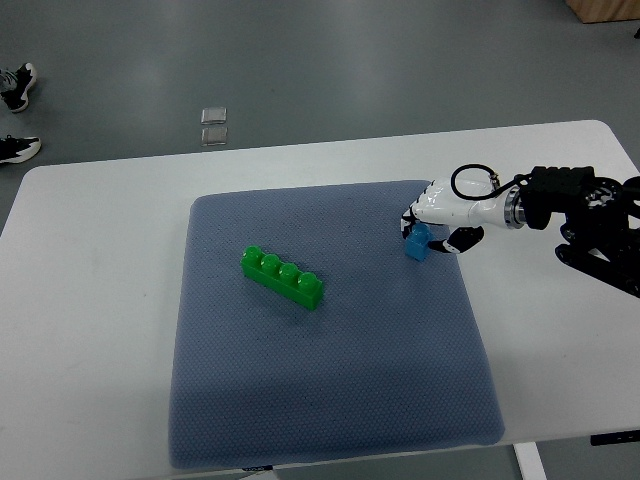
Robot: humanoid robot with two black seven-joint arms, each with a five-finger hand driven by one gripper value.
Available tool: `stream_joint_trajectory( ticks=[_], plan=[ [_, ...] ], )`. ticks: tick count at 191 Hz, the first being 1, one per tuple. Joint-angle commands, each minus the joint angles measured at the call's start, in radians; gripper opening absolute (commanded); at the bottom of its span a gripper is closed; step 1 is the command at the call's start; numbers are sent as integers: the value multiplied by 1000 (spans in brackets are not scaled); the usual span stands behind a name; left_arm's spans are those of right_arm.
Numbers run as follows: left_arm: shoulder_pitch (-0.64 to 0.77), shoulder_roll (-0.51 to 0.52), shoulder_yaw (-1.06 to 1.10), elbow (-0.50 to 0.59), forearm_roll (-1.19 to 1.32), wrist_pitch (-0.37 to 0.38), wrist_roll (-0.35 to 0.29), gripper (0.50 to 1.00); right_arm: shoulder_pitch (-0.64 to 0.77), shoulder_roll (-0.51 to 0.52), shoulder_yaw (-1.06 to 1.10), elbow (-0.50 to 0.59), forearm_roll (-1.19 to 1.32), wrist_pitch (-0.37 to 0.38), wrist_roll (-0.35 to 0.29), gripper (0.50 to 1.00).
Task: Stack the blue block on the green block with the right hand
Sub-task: 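Lower the right hand around the blue block and close its fingers, then lift the blue block with the right hand and carry it over the green block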
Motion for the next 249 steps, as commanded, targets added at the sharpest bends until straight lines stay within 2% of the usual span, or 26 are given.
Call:
stream_joint_trajectory(
  ticks=[1,12,27,89,131,189,249],
  plan=[
    [0,0,0,0,0,0,0,1000,0,0,0,0,-2,0,0,582],
    [0,0,0,0,0,0,0,1000,0,0,-2,0,-2,1,0,541],
    [0,0,0,0,0,0,0,1000,1,-2,-5,0,0,0,0,533],
    [0,0,0,0,0,0,0,1000,40,0,2,3,2,0,2,535],
    [0,0,0,0,0,0,0,1000,93,12,3,48,2,0,6,537],
    [0,0,0,0,0,0,0,1000,144,176,-2,63,2,15,3,539],
    [0,0,0,0,-1,0,0,1000,169,236,-20,63,2,41,3,539]
  ],
)
